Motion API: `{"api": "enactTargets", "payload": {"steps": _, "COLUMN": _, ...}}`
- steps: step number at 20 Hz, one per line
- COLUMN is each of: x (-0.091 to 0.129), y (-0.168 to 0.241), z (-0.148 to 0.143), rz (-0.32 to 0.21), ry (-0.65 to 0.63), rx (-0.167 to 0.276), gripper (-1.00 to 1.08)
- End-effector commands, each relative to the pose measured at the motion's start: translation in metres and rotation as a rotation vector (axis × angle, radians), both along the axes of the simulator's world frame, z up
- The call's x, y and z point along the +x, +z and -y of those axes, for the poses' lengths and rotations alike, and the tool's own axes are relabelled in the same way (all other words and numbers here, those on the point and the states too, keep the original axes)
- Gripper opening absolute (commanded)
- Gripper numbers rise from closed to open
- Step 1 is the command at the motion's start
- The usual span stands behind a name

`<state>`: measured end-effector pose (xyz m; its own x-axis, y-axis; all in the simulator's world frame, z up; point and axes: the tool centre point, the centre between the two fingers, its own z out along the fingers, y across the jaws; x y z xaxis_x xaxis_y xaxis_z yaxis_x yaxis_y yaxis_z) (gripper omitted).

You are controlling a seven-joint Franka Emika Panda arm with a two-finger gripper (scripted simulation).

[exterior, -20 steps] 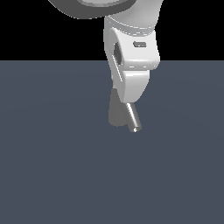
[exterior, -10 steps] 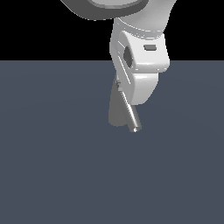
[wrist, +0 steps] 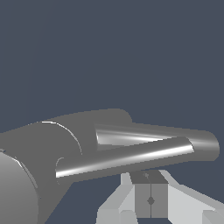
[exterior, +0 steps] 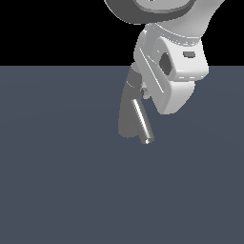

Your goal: Turn on the faucet by rotating a designated handle.

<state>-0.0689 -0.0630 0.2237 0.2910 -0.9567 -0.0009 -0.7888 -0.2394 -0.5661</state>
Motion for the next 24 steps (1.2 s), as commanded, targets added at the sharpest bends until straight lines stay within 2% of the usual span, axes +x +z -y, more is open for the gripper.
{"api": "enactTargets", "payload": {"steps": 1, "x": -0.001, "y": -0.005, "z": 0.032, "rz": -0.007, "ry": -0.043, "rx": -0.004, "gripper": -1.00}}
{"api": "enactTargets", "payload": {"steps": 2, "x": -0.001, "y": -0.005, "z": 0.032, "rz": -0.007, "ry": -0.043, "rx": -0.004, "gripper": -1.00}}
{"api": "enactTargets", "payload": {"steps": 3, "x": 0.002, "y": 0.000, "z": 0.007, "rz": 0.001, "ry": 0.001, "rx": 0.000, "gripper": -1.00}}
{"api": "enactTargets", "payload": {"steps": 24, "x": 0.041, "y": 0.017, "z": 0.061, "rz": -0.006, "ry": -0.033, "rx": -0.003, "gripper": -1.00}}
